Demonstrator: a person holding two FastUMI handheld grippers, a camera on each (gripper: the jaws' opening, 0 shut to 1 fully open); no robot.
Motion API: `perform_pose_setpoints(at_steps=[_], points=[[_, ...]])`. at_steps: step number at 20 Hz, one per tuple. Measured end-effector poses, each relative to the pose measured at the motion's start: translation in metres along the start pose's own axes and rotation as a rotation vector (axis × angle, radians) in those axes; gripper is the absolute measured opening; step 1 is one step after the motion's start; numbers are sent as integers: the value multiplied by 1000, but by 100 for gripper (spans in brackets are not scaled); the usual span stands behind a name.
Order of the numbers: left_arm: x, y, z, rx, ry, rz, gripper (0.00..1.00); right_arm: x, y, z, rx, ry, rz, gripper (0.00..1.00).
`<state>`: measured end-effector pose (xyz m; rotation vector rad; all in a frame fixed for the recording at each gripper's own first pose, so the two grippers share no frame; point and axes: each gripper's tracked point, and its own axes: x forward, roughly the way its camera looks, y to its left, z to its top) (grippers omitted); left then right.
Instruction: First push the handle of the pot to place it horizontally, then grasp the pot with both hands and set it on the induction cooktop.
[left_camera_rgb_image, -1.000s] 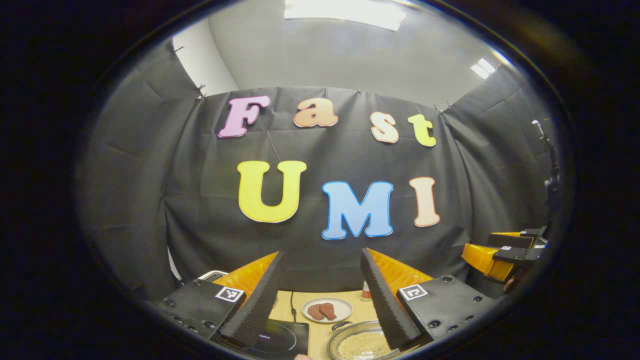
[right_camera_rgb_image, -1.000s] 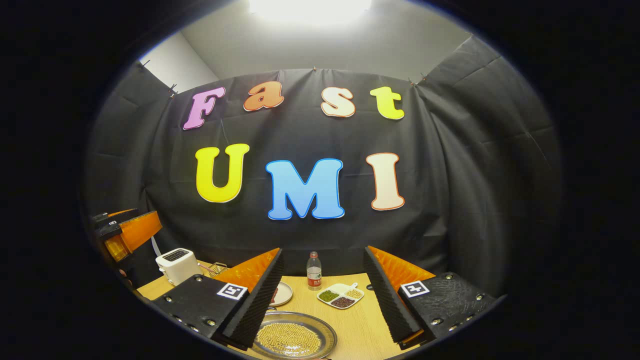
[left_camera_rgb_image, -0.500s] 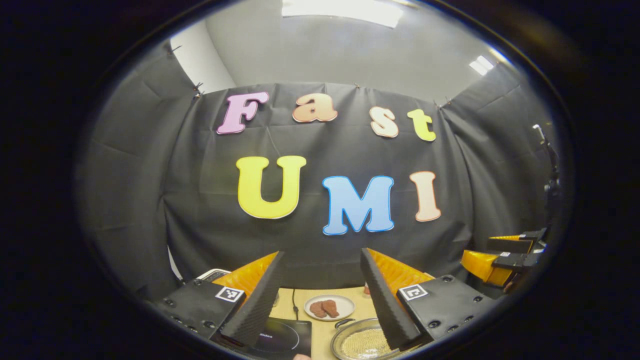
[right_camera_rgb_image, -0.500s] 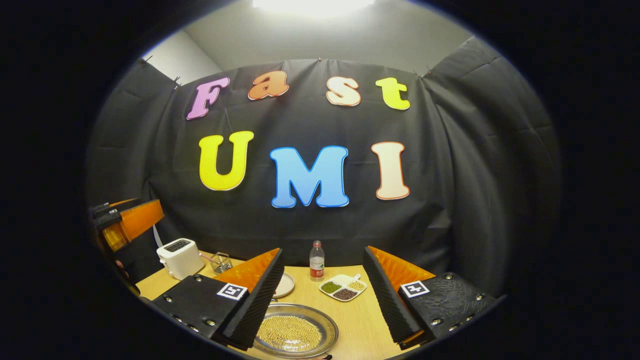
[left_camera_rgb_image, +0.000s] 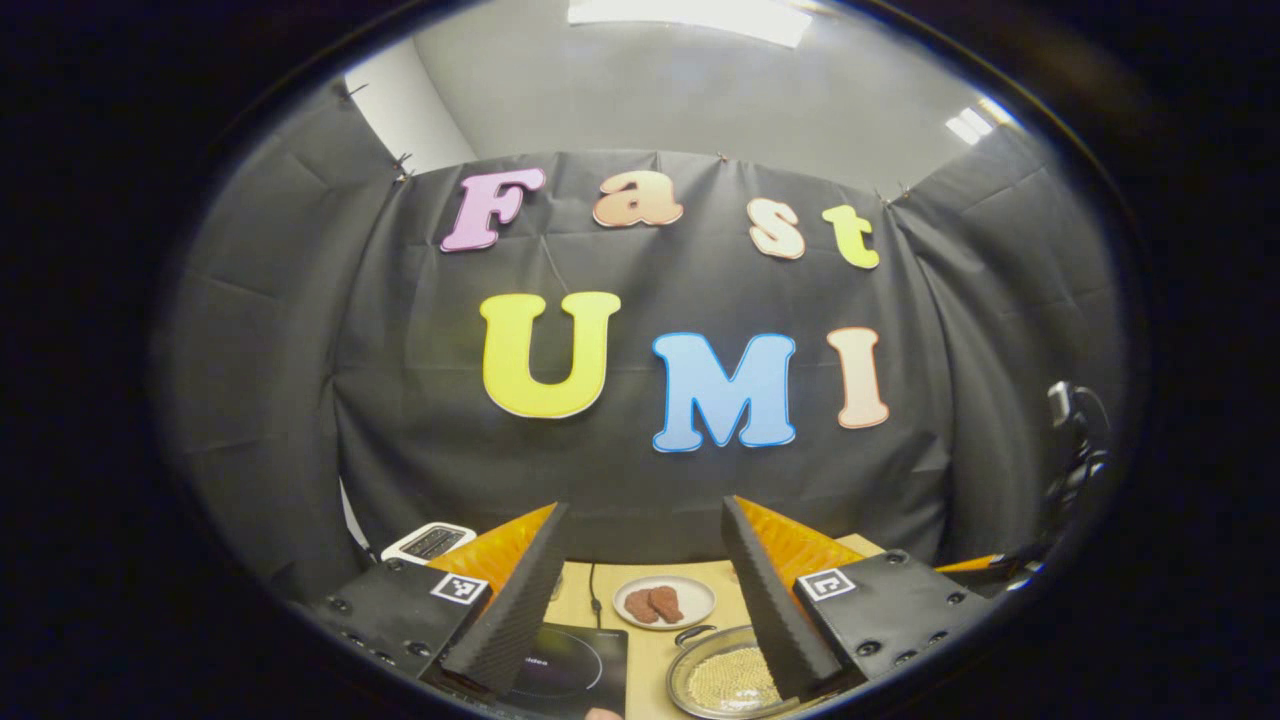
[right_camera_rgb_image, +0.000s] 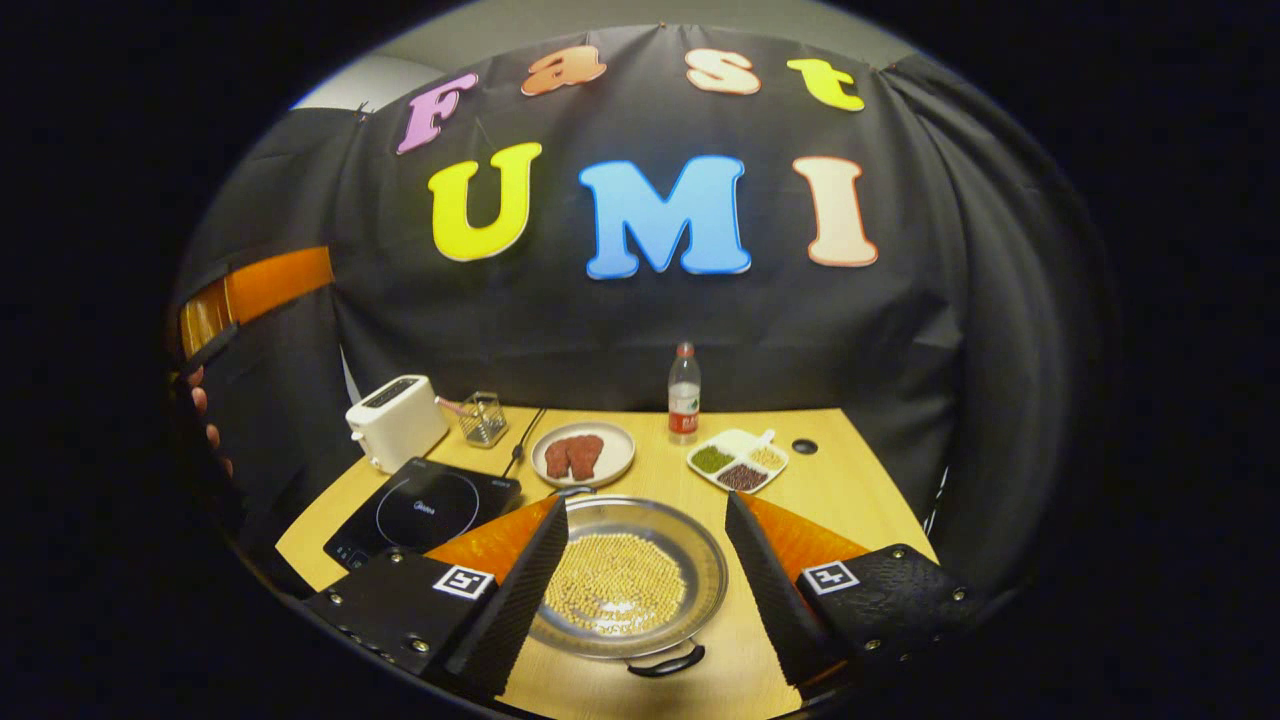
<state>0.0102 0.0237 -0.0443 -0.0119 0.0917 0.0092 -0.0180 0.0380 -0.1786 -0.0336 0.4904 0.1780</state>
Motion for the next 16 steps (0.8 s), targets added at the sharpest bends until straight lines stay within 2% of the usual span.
perform_pose_setpoints(at_steps=[1, 3, 6, 7, 8, 10, 14, 15, 16], points=[[-2, 2, -3, -5, 6, 5, 99, 4, 0, -12, 10, 40, 6, 96], [0, 4, -8, -12, 17, 11, 96, 11, 1, -35, 33, 112, 15, 86], [0, 5, -16, -25, 28, 15, 95, 12, 1, -61, 68, 203, 5, 58], [0, 6, -18, -24, 33, 20, 95, 13, 1, -70, 75, 228, 0, 51], [0, 7, -20, -25, 38, 22, 95, 14, 1, -83, 81, 258, -7, 38], [-2, 7, -26, -26, 49, 24, 95, 13, 5, -107, 97, 337, 7, 31], [-1, 14, -35, -28, 67, 40, 95, 16, 22, -140, 73, 437, 93, 31], [-1, 16, -37, -30, 72, 43, 95, 14, 18, -150, 54, 465, 76, 31], [-1, 17, -37, -33, 75, 49, 95, 16, 21, -158, 50, 489, 90, 5]])
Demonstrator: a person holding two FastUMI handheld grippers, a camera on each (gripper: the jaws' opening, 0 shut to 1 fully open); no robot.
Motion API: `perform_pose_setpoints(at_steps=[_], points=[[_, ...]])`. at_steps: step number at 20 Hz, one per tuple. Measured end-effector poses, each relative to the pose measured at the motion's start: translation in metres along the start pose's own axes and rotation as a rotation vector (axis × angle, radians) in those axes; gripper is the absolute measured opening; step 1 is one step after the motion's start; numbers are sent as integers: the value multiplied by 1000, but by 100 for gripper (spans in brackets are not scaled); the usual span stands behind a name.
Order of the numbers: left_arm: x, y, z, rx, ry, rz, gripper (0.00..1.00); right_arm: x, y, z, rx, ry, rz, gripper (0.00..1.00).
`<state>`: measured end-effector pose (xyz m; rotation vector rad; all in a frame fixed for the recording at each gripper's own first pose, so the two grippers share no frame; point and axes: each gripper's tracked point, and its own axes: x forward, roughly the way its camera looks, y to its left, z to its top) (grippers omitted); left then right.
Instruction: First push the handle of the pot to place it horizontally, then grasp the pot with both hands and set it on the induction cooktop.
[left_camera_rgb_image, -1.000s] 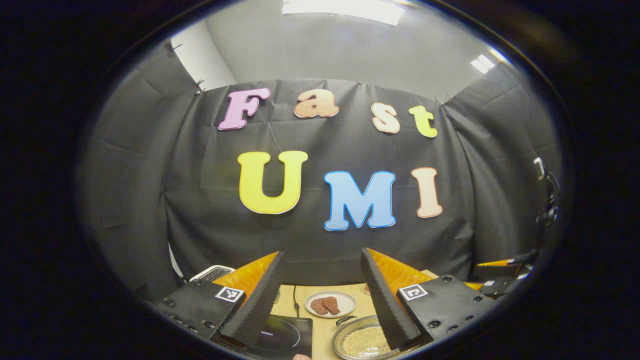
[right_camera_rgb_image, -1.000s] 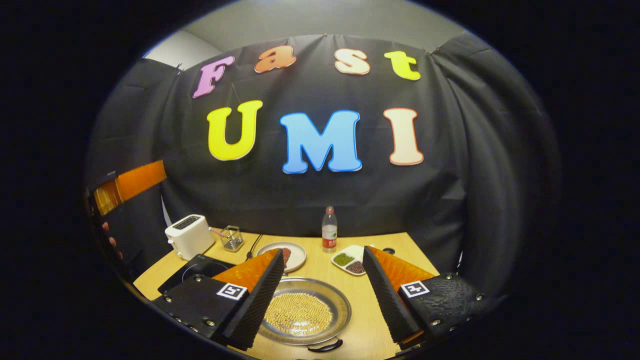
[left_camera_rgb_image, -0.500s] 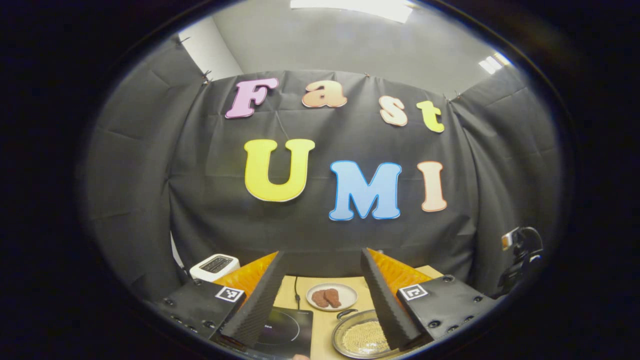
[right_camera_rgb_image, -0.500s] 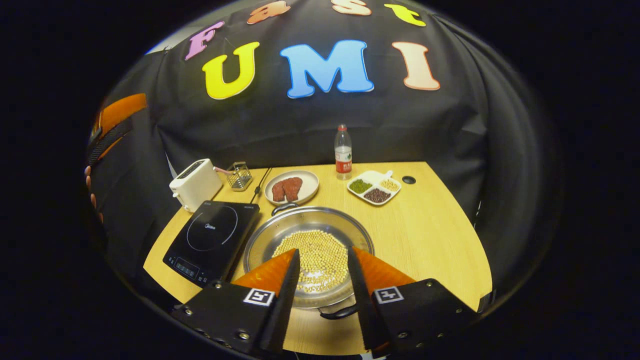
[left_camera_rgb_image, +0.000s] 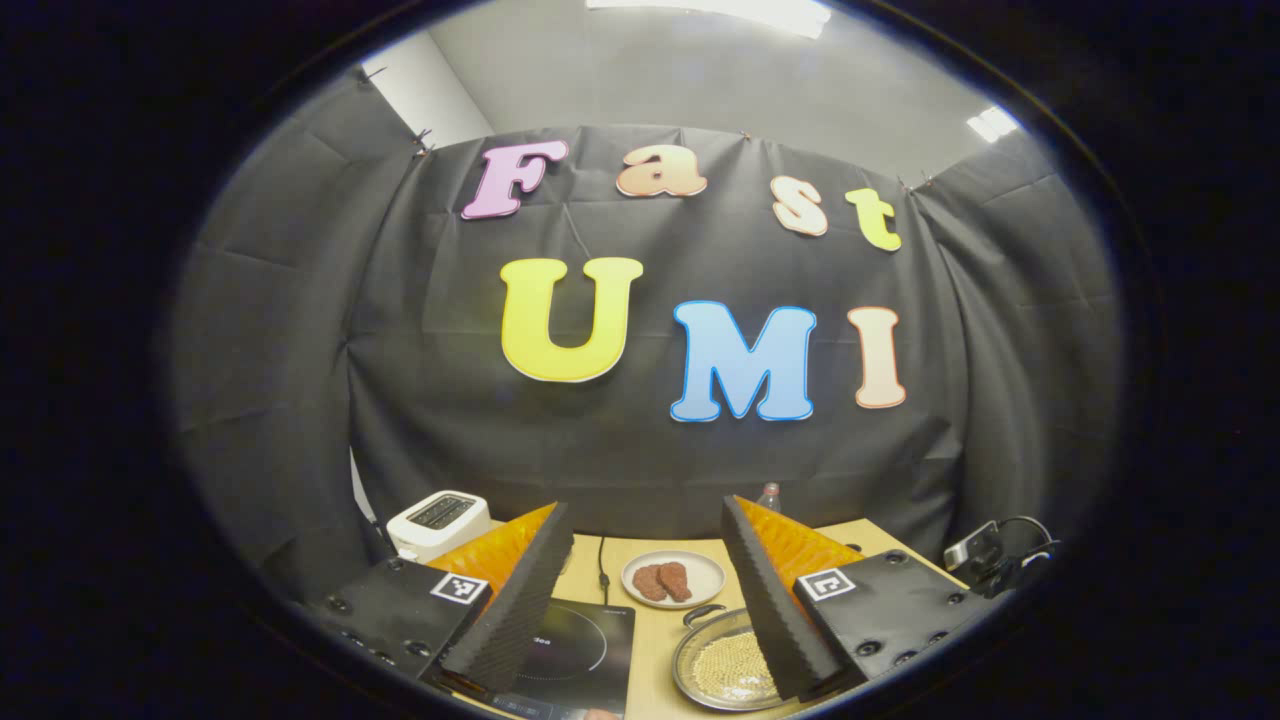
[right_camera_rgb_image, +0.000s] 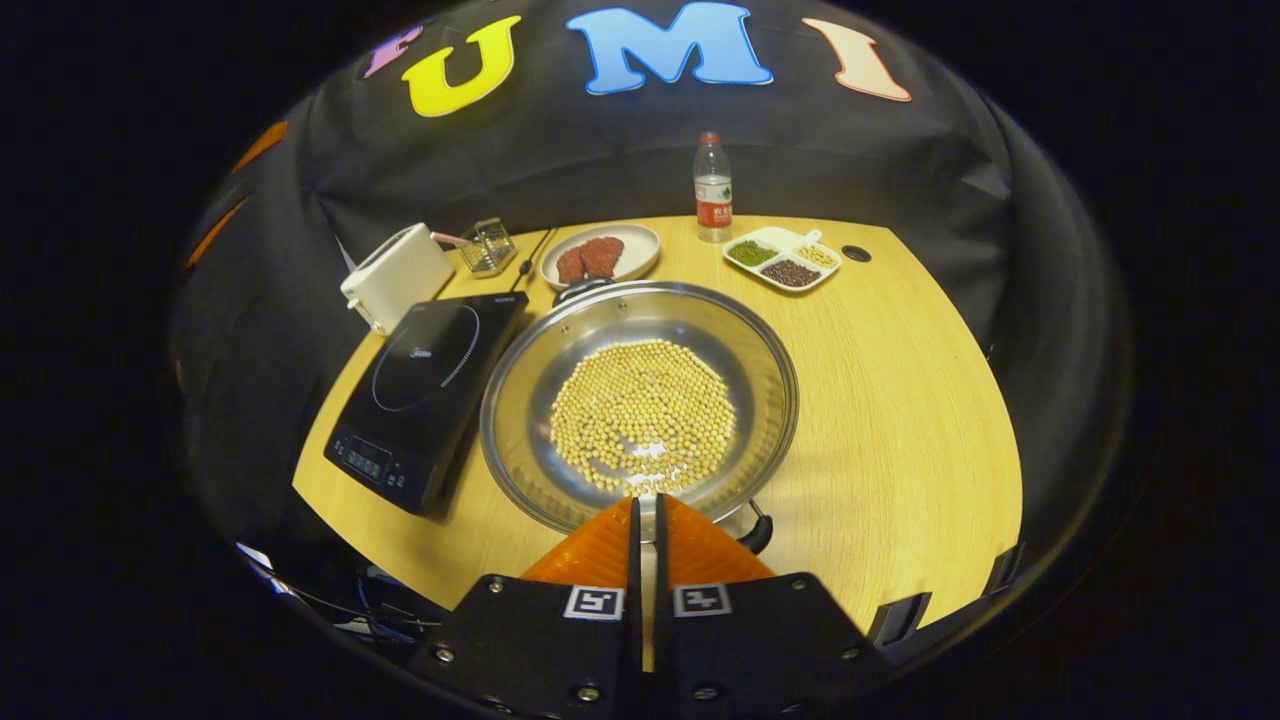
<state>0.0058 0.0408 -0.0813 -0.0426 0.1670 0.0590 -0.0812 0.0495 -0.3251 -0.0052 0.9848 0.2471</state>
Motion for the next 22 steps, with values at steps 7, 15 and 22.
perform_pose_setpoints(at_steps=[7, 15, 22], points=[[1, 6, -4, -3, 7, 25, 97, 9, 18, -37, -60, 146, 82, 5], [-1, 12, -3, 11, 5, 37, 97, 29, 16, -58, -49, 232, 51, 0], [0, 12, 0, 12, 3, 37, 95, 34, -1, -56, -7, 225, 13, 0]])
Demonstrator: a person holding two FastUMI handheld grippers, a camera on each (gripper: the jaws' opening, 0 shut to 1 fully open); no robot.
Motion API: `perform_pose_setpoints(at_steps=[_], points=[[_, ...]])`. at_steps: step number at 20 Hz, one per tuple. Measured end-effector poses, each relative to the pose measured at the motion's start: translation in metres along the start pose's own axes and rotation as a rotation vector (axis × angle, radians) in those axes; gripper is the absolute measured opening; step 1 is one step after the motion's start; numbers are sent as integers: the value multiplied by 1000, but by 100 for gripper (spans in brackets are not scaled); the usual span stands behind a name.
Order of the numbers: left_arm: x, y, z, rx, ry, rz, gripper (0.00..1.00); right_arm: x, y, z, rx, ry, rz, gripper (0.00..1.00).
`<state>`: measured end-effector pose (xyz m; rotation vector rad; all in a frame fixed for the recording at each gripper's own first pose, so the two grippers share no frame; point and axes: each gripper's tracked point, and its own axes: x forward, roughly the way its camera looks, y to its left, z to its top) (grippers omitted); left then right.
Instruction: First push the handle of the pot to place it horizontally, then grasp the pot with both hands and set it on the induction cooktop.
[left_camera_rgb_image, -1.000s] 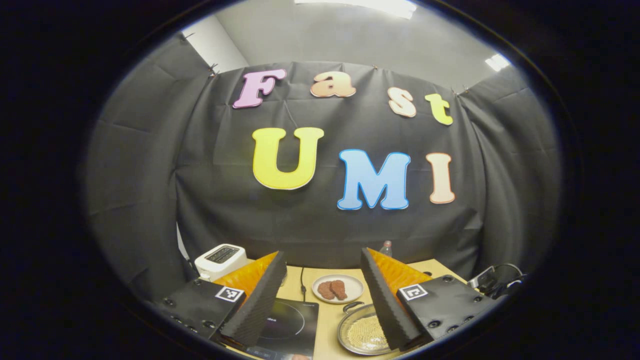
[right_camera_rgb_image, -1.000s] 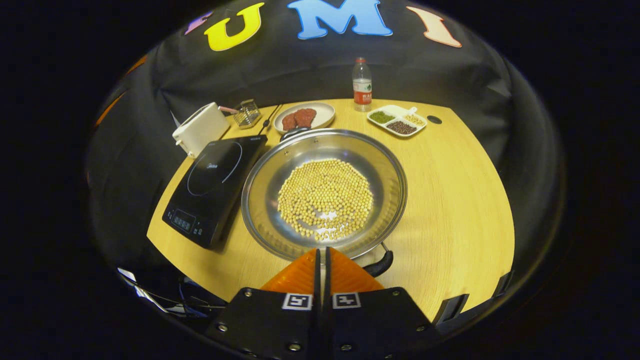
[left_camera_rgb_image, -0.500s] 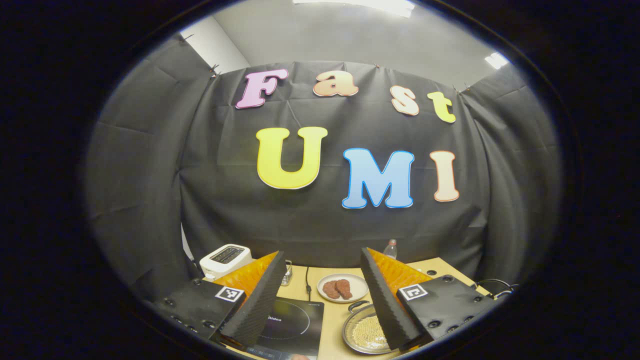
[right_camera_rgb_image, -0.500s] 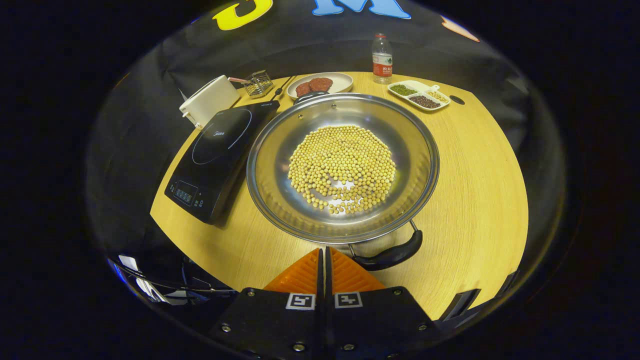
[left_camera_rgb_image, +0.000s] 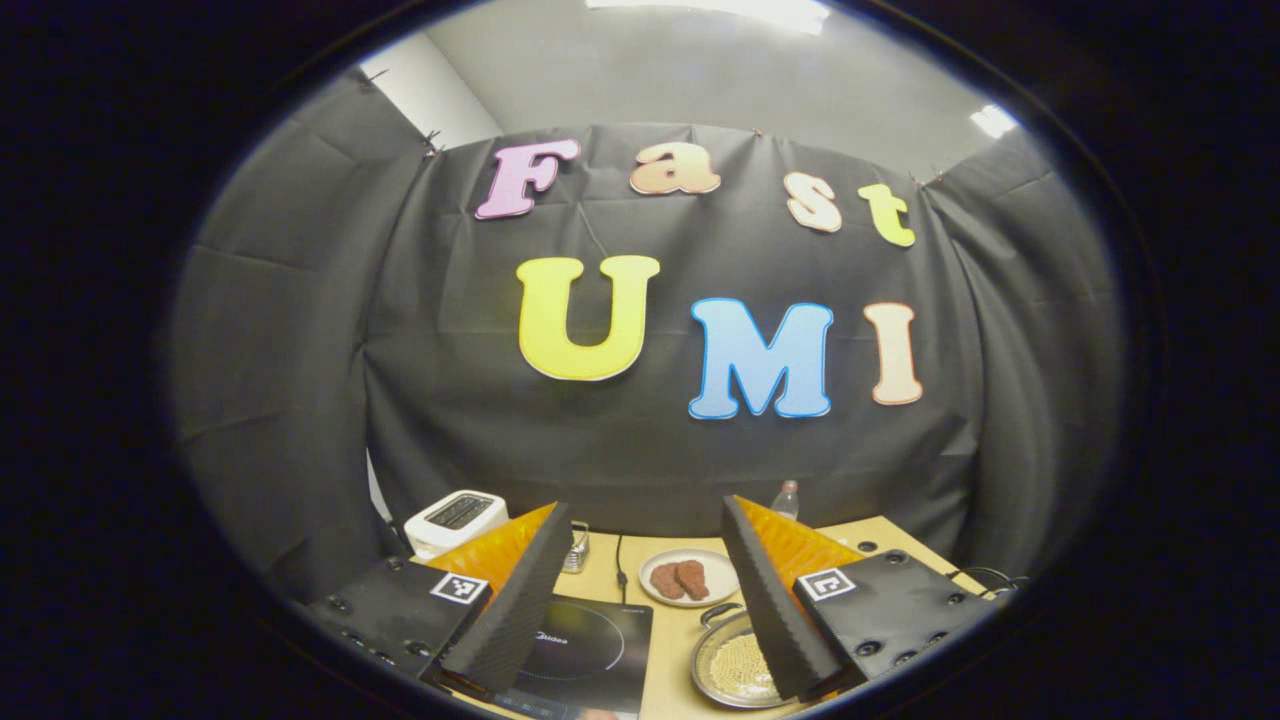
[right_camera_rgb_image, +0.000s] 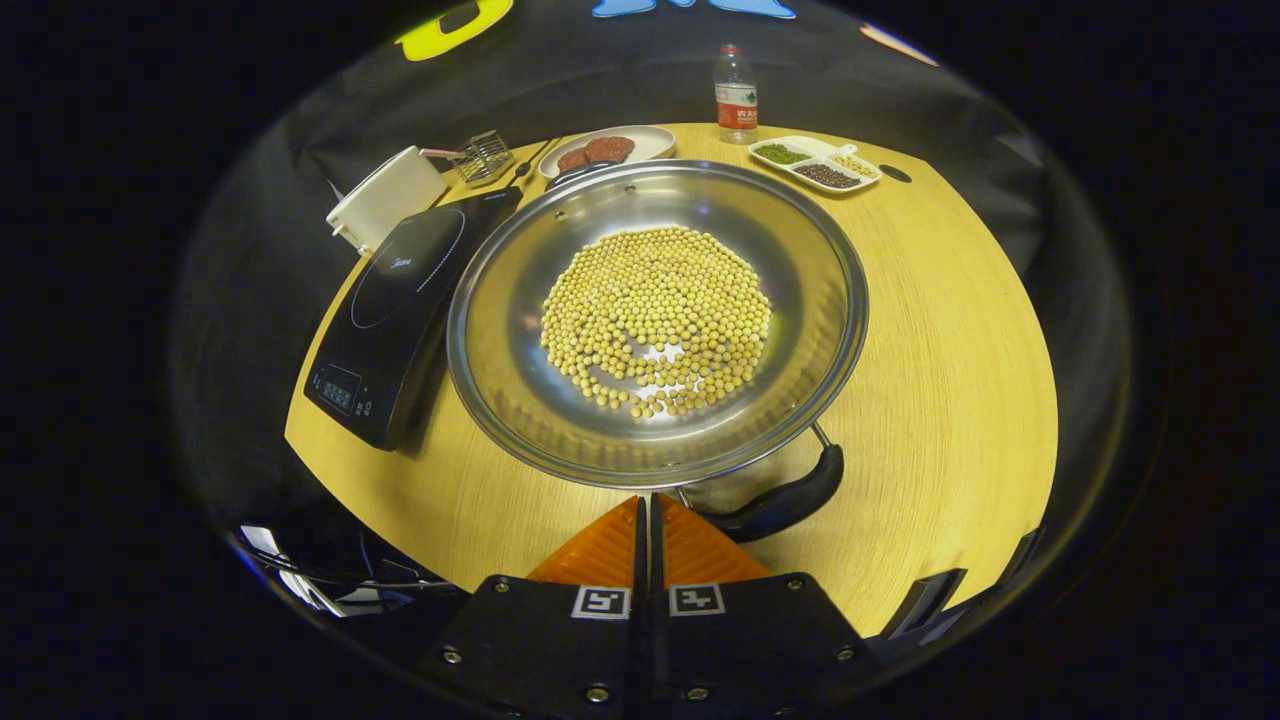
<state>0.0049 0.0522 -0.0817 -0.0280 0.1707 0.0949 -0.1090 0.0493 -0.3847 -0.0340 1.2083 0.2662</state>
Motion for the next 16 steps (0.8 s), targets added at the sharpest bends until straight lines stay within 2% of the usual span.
perform_pose_setpoints(at_steps=[12, 13, 14, 16], points=[[7, -13, 7, 25, -2, -29, 95, 1, -48, 7, 39, -15, -78, 0], [4, -12, 8, 25, -2, -26, 99, 1, -52, 8, 38, -18, -82, 0], [4, -12, 9, 26, -3, -25, 95, 1, -56, 9, 37, -20, -87, 0], [3, -14, 10, 30, -3, -27, 95, 0, -64, 13, 43, -25, -101, 0]])
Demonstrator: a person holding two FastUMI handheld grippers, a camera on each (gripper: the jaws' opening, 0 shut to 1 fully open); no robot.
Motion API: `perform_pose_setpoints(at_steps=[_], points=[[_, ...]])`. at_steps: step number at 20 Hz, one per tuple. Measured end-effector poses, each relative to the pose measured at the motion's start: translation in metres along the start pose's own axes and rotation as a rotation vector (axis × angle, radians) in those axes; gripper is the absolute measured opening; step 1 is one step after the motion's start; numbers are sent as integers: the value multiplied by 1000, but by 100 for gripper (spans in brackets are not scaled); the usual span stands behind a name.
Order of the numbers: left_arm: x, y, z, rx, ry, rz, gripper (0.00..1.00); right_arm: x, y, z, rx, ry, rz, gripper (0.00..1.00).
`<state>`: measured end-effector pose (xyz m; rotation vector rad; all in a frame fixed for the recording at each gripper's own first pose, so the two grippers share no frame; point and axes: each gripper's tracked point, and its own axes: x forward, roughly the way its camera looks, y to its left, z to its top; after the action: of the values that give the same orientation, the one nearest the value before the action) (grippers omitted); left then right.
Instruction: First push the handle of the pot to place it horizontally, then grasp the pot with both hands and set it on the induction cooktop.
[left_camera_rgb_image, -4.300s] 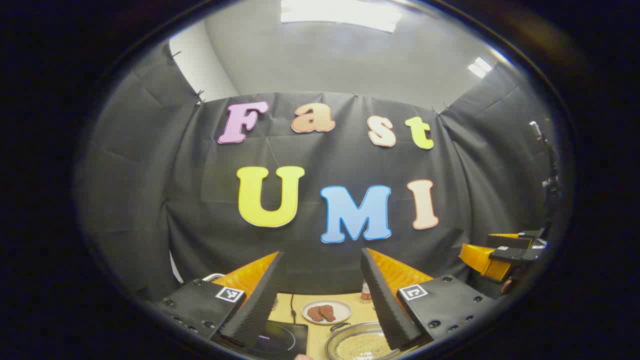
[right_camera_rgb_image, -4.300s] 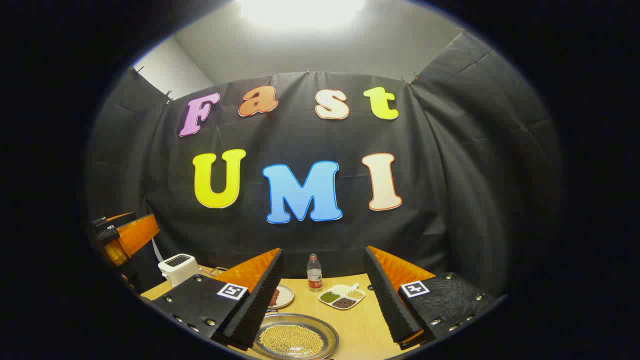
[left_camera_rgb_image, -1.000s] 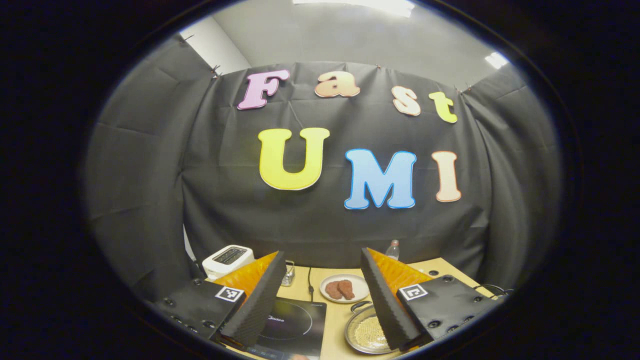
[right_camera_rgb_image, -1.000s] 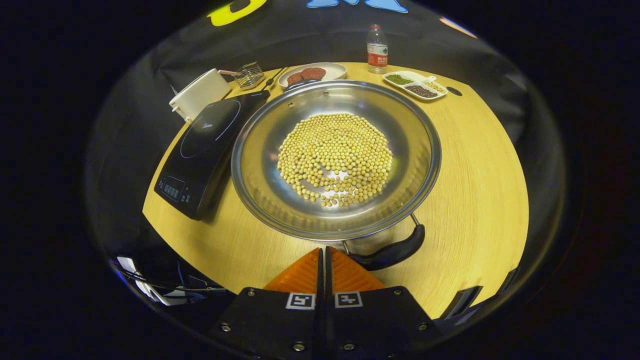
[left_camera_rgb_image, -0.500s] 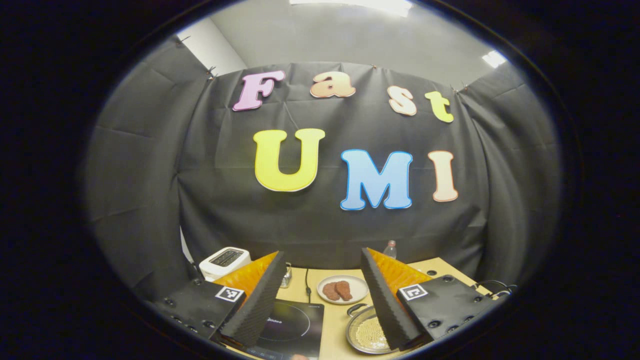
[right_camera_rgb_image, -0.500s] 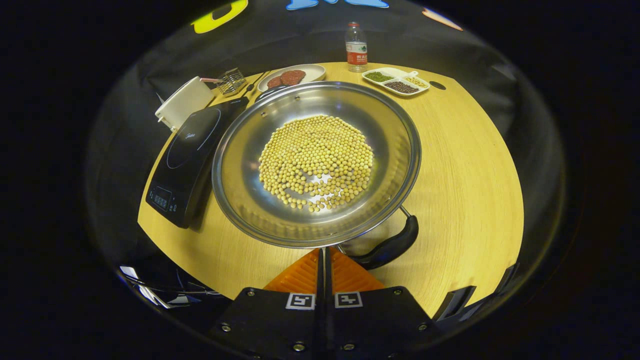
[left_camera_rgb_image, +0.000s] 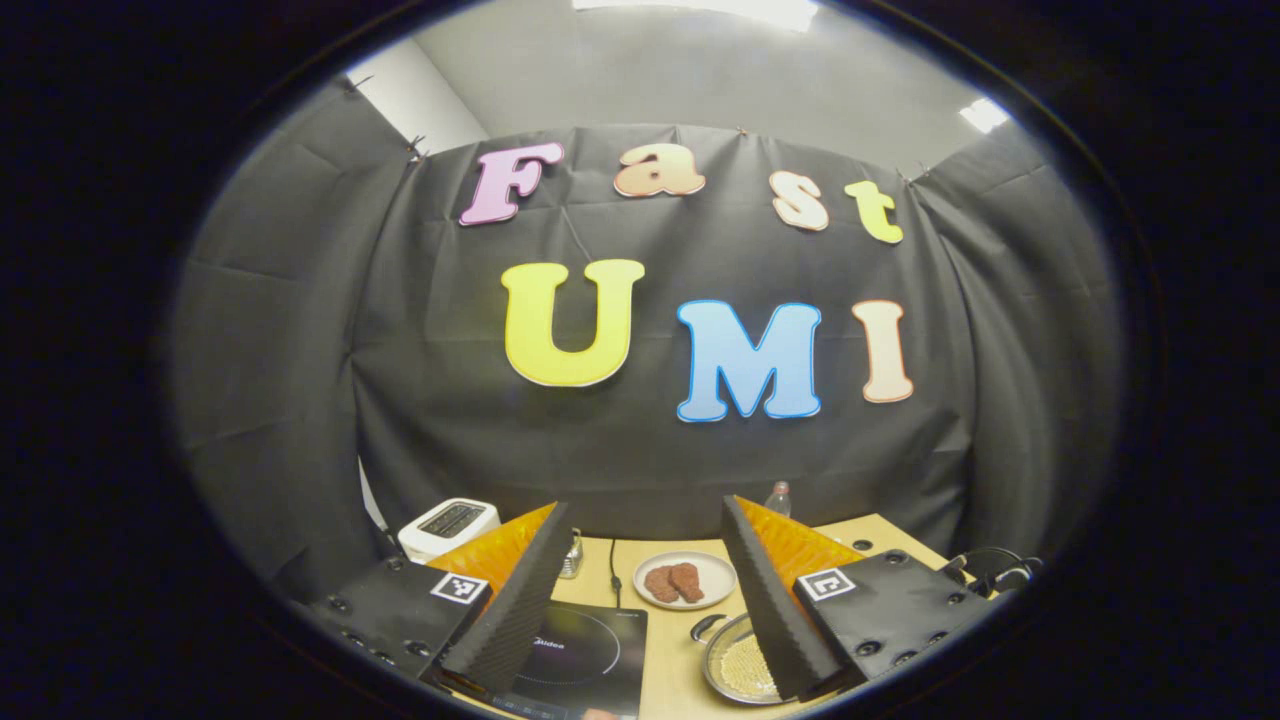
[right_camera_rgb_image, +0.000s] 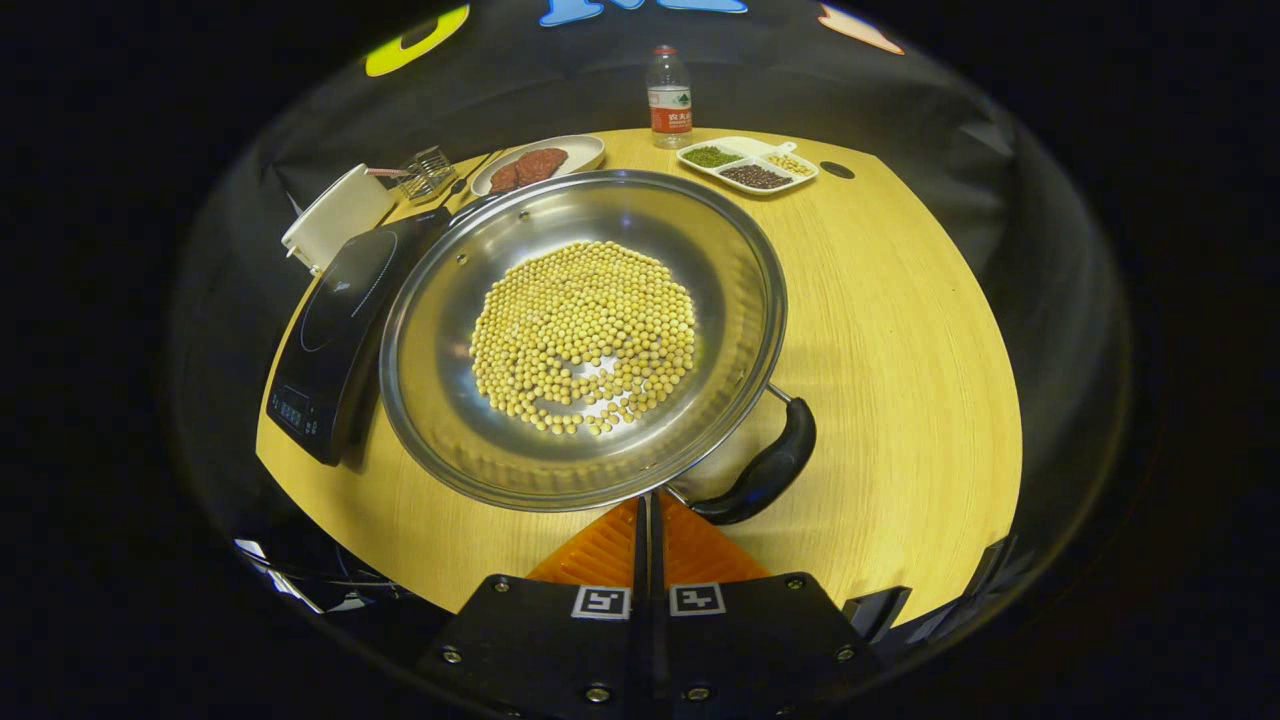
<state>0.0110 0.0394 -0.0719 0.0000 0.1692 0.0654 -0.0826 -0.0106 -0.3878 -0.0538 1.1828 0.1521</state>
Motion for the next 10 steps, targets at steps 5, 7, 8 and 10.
perform_pose_setpoints(at_steps=[5, 7, 8, 10], points=[[-1, -5, 3, 17, 0, -10, 97, 2, -21, 8, 22, -9, -26, 0], [-1, -8, 2, 13, 4, -10, 95, 3, -26, 11, 30, -16, -26, 0], [0, -9, 3, 13, 3, -11, 95, 2, -30, 13, 32, -22, -30, 0], [-2, -11, 3, 19, 0, -12, 95, 2, -39, 18, 38, -32, -44, 0]])
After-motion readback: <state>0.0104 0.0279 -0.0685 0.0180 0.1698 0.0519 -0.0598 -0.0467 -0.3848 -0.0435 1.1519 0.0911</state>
